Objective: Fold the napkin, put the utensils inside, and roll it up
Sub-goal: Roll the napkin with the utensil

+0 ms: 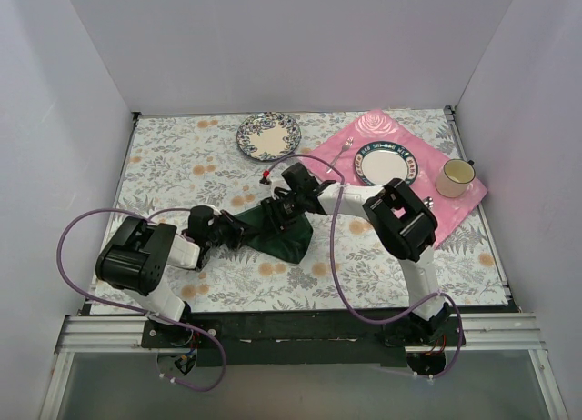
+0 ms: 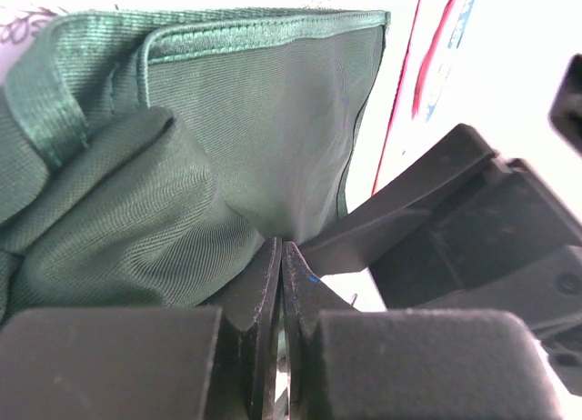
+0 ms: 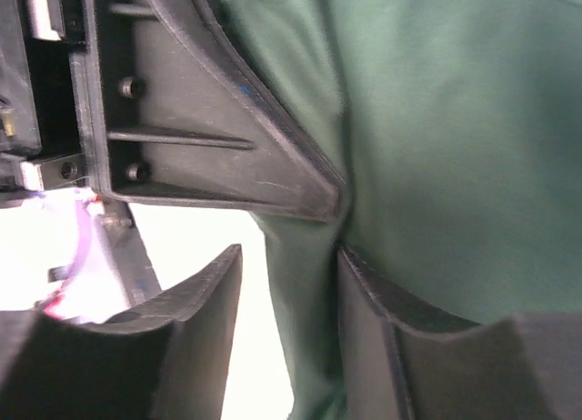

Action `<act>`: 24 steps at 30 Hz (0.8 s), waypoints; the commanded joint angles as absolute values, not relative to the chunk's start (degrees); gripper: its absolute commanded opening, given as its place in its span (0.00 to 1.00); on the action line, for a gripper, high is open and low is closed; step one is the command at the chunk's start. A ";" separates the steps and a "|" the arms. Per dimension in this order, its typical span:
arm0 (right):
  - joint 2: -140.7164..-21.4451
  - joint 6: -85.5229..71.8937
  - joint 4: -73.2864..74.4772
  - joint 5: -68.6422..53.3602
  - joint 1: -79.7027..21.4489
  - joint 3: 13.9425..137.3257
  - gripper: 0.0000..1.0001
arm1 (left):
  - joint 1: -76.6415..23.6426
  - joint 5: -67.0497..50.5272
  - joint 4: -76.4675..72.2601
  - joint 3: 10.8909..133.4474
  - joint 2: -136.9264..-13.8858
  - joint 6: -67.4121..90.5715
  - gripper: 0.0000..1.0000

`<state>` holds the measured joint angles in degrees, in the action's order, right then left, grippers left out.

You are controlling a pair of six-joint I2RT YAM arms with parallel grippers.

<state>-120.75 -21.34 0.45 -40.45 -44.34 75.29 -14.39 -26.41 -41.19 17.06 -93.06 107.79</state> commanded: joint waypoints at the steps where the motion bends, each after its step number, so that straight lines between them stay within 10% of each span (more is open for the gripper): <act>1: -117.08 -8.63 16.07 -26.30 -44.82 80.06 0.57 | -14.33 -22.85 -30.68 16.69 -96.24 104.59 0.00; 10: -108.99 5.36 19.69 2.35 -56.95 79.81 0.74 | -14.33 -24.26 -26.11 19.77 -98.09 103.89 0.00; 24: -113.90 4.57 9.59 11.87 -64.25 75.15 0.68 | -14.33 -25.58 -22.33 22.32 -98.09 103.18 0.00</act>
<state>-112.05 4.47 13.91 7.62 -63.00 76.84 -14.41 -29.56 -32.88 23.49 -95.79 106.28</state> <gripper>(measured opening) 0.703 0.007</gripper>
